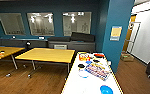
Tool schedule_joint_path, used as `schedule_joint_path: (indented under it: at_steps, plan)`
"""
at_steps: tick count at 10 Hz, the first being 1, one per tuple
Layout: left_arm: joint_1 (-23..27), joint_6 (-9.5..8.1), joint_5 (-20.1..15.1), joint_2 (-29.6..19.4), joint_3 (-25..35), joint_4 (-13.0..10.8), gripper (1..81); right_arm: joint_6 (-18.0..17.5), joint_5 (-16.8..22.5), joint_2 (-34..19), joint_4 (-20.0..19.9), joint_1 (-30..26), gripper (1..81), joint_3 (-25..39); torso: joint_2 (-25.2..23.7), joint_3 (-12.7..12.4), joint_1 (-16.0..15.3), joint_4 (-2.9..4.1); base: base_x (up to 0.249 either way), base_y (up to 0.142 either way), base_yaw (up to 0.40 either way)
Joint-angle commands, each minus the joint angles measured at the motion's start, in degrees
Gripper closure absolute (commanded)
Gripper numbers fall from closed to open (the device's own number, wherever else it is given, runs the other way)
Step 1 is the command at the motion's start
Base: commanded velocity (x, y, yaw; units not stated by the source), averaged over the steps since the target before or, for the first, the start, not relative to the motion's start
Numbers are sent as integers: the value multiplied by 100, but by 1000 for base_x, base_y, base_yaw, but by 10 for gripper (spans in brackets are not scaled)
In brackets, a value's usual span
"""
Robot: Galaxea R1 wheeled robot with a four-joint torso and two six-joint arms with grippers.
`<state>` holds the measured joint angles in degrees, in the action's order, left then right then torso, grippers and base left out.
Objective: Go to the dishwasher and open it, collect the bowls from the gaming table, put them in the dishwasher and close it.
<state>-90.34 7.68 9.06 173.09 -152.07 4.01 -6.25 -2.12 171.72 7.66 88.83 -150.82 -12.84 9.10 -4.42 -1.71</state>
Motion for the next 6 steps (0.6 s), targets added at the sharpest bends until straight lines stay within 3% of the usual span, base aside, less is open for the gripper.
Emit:
schedule_joint_path:
  at_steps: [1,3,4,6]
  plan:
    - [179,32,-317,15,28,-50,10,2,300,-30,-10,-221,10,28,0,0,2,0,100,0,0]
    - [171,32,-309,15,28,-6,10,1,239,-91,-36,-195,10,98,2,0,0,0,97,0,0]
    - [170,23,-308,-2,36,-6,10,-16,28,-283,-71,-168,10,358,2,0,0,0,0,0,0]
    - [170,14,-291,-20,45,-6,10,-69,-16,-812,-71,-124,10,1082,5,0,-6,0,0,0,0]
